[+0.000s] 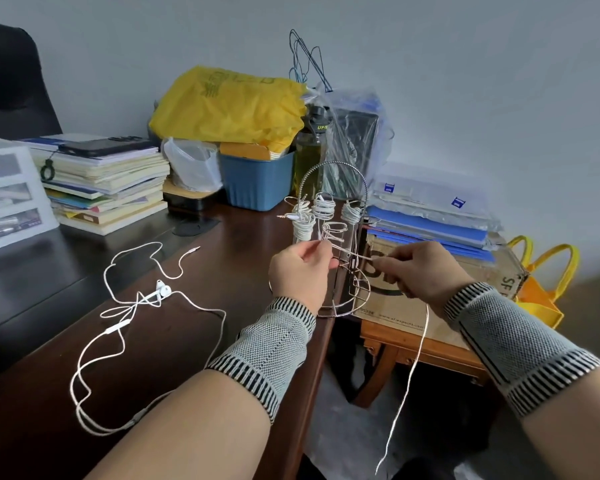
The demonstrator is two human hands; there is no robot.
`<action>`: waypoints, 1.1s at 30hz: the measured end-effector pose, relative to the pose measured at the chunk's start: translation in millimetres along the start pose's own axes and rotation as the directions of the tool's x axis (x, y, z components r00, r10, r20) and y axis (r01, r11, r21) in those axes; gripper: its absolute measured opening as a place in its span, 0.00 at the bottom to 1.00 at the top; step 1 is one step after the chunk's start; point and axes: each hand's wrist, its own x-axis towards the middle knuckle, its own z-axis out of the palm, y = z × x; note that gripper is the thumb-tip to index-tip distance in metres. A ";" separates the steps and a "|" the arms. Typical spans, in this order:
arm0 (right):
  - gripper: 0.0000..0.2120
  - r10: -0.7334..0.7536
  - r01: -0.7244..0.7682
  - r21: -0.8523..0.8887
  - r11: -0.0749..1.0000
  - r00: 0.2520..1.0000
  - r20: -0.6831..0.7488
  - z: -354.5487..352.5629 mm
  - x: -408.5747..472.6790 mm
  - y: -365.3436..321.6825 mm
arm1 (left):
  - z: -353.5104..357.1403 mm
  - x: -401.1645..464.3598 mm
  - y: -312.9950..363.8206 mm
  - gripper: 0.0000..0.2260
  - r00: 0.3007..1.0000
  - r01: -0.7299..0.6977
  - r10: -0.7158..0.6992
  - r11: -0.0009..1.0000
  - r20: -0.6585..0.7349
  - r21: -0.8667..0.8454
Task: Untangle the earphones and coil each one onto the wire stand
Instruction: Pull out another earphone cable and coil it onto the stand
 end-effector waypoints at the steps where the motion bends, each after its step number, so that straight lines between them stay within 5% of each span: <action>1: 0.10 0.057 -0.059 0.041 0.997 0.998 0.030 -5.0 -1.1 2.8 | -0.2 0.9 0.0 0.05 1.000 0.000 0.000 1.000 -0.007 0.011; 5: 0.07 0.194 -0.237 0.227 0.945 0.962 0.193 -28.3 -3.6 10.6 | 0.1 3.0 -0.9 0.06 1.000 -0.006 0.006 1.000 -0.023 0.009; 9: 0.05 0.149 -0.186 0.326 0.927 0.980 0.134 -38.8 -1.1 -4.1 | 1.6 4.9 -2.2 0.06 0.999 0.008 -0.009 1.000 -0.034 -0.016; 13: 0.08 -0.055 0.052 -0.049 0.997 0.997 -0.062 -31.0 -2.2 -42.9 | 2.9 6.8 -4.5 0.06 0.999 0.020 -0.021 0.999 -0.030 -0.037; 19: 0.08 -0.329 0.237 -0.565 0.790 0.942 -0.065 -1.0 15.8 -90.7 | 3.2 8.1 -4.9 0.07 0.999 0.052 -0.053 0.997 -0.010 -0.062; 22: 0.07 -0.347 0.236 -0.626 0.743 0.936 -0.059 18.6 29.0 -103.0 | 3.2 9.2 -5.6 0.08 0.998 0.060 -0.061 0.996 -0.010 -0.067; 26: 0.08 -0.303 0.307 -0.658 0.688 0.945 0.124 36.7 27.5 -111.3 | 3.7 9.6 -8.6 0.09 0.998 0.055 -0.055 0.998 0.004 -0.023; 33: 0.08 -0.540 0.453 -0.814 0.365 0.815 0.211 46.3 -2.2 -104.2 | 1.2 11.1 -7.4 0.20 0.999 0.037 -0.037 0.998 -0.011 0.060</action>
